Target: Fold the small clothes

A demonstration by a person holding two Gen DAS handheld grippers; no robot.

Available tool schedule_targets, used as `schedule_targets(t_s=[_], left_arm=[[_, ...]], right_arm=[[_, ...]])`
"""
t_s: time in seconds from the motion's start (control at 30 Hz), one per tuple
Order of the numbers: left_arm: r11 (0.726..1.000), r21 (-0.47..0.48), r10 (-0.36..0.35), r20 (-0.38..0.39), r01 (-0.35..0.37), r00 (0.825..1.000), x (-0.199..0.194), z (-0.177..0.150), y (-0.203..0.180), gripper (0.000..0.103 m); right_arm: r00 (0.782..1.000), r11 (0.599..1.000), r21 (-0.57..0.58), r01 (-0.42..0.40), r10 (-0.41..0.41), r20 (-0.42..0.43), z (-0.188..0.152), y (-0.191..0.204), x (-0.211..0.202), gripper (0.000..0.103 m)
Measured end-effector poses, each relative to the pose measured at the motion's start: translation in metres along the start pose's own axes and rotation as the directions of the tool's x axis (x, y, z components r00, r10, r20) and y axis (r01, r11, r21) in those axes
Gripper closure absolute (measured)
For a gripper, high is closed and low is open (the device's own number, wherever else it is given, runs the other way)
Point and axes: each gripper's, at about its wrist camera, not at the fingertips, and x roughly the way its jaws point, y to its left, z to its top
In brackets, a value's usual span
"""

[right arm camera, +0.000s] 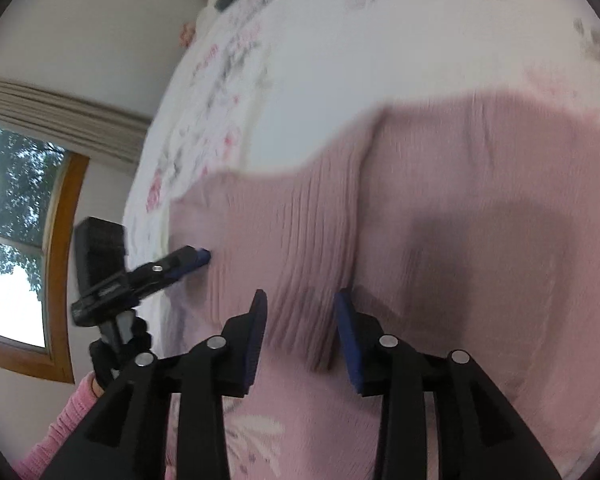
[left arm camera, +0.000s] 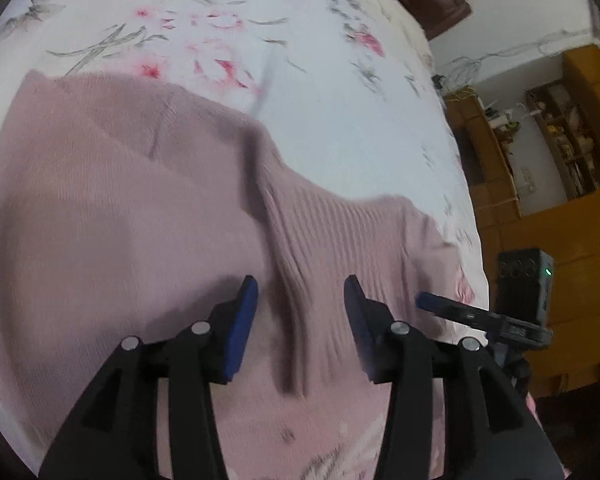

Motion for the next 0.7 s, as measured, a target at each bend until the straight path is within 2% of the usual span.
schedule_targets(t_s=[0.07,0.13,0.2,0.27,0.3,0.33,0.37,0.5,0.63,0.7], left_arm=[[0.996,0.079,0.044,0.018,-0.045,0.999,0.000,-0.006,-0.016,0.059],[0.979,0.155,0.128,0.022,-0.129,0.992,0.002,-0.010,-0.027,0.059],[0.956,0.224,0.191,0.008,-0.187,0.982,0.009,-0.012,-0.032,0.059],[0.916,0.289,0.293,-0.004,-0.279,0.956,0.019,-0.014,-0.034,0.060],[0.905,0.305,0.314,-0.007,-0.297,0.949,0.022,-0.015,-0.032,0.060],[0.901,0.315,0.320,-0.019,-0.298,0.947,0.023,-0.017,-0.026,0.060],[0.901,0.319,0.319,-0.025,-0.295,0.947,0.022,-0.018,-0.022,0.059],[0.894,0.344,0.317,-0.034,-0.286,0.948,0.024,-0.017,-0.017,0.058],[0.889,0.349,0.326,-0.033,-0.295,0.945,0.027,-0.015,-0.018,0.058],[0.901,0.318,0.320,-0.025,-0.296,0.947,0.019,-0.017,-0.018,0.060]], right_arm=[[1.000,1.000,0.005,0.017,-0.017,-0.020,-0.004,0.001,0.010,0.066],[0.999,1.000,0.021,-0.004,0.005,-0.048,-0.006,0.000,0.019,0.090],[0.998,0.999,0.022,-0.042,0.043,-0.055,-0.009,0.003,0.020,0.091],[0.993,0.994,0.014,-0.113,0.113,-0.045,-0.014,0.008,0.014,0.091],[0.988,0.989,0.014,-0.146,0.147,-0.039,-0.018,0.008,0.009,0.092],[0.986,0.987,0.009,-0.163,0.163,-0.032,-0.019,0.010,0.005,0.092],[0.990,0.990,-0.005,-0.140,0.139,-0.024,-0.022,0.012,0.004,0.092],[1.000,1.000,-0.013,0.004,-0.004,-0.023,-0.024,-0.005,0.006,0.093],[0.999,1.000,0.008,-0.013,0.013,-0.029,-0.028,-0.017,0.013,0.093],[1.000,1.000,-0.015,0.016,-0.016,-0.014,-0.031,-0.010,0.011,0.092]])
